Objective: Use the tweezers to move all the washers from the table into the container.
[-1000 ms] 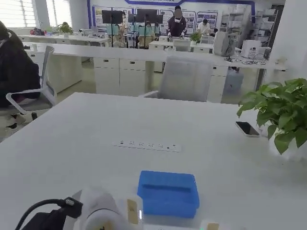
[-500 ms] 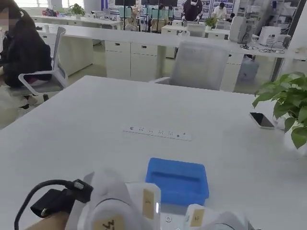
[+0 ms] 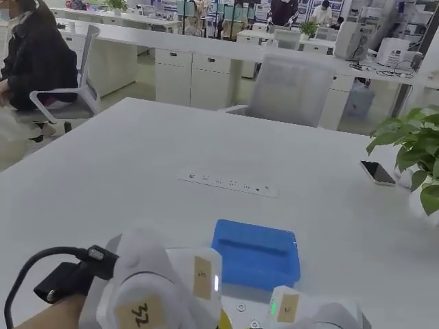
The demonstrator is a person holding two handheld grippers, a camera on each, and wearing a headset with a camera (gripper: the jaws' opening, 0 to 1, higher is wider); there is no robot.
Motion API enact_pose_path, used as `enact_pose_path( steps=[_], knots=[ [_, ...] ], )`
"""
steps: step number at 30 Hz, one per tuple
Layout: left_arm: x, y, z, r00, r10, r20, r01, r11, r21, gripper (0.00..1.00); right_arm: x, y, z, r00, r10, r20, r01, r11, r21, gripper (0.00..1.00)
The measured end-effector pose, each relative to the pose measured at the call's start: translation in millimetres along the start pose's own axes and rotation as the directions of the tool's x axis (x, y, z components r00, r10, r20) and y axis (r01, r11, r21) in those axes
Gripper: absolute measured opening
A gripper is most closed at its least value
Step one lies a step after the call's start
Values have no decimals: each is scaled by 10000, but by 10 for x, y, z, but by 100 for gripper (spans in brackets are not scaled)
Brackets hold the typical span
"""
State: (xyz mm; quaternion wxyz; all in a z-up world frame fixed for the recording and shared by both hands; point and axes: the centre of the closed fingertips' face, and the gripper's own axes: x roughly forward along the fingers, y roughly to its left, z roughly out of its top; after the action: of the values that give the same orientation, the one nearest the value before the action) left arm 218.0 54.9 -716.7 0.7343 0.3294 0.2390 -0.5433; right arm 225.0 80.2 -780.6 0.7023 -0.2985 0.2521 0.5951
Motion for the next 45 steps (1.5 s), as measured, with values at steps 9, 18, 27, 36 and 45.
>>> enact_pose_path(
  steps=[9, 18, 27, 36, 45],
  knots=[
    [-11, -11, -5, 9999, -150, 32, 150, 9998, 117, 0, 18, 3, 21, 9999, 117, -30, -118, 9997, -233, 6],
    [-12, 35, -7, 9942, 851, 654, -789, 9926, -920, 0, 38, -28, 38, 9999, 28, -107, -31, 9996, -275, 4],
    [-86, 172, -137, 9681, 2306, 984, -2026, 9508, -2346, 10, 91, -43, 85, 9998, 116, -179, -123, 9991, -397, 2],
    [-615, 280, -657, 8374, 5465, -48, -4635, 7056, -5360, 27, 188, -259, 166, 9999, -105, 19, 105, 9999, 67, 3],
    [-994, 295, -1311, 6455, 7279, -2314, -6517, 3668, -6639, 86, 318, -577, 270, 9981, -391, 469, 346, 9951, 928, 3]
  ],
)
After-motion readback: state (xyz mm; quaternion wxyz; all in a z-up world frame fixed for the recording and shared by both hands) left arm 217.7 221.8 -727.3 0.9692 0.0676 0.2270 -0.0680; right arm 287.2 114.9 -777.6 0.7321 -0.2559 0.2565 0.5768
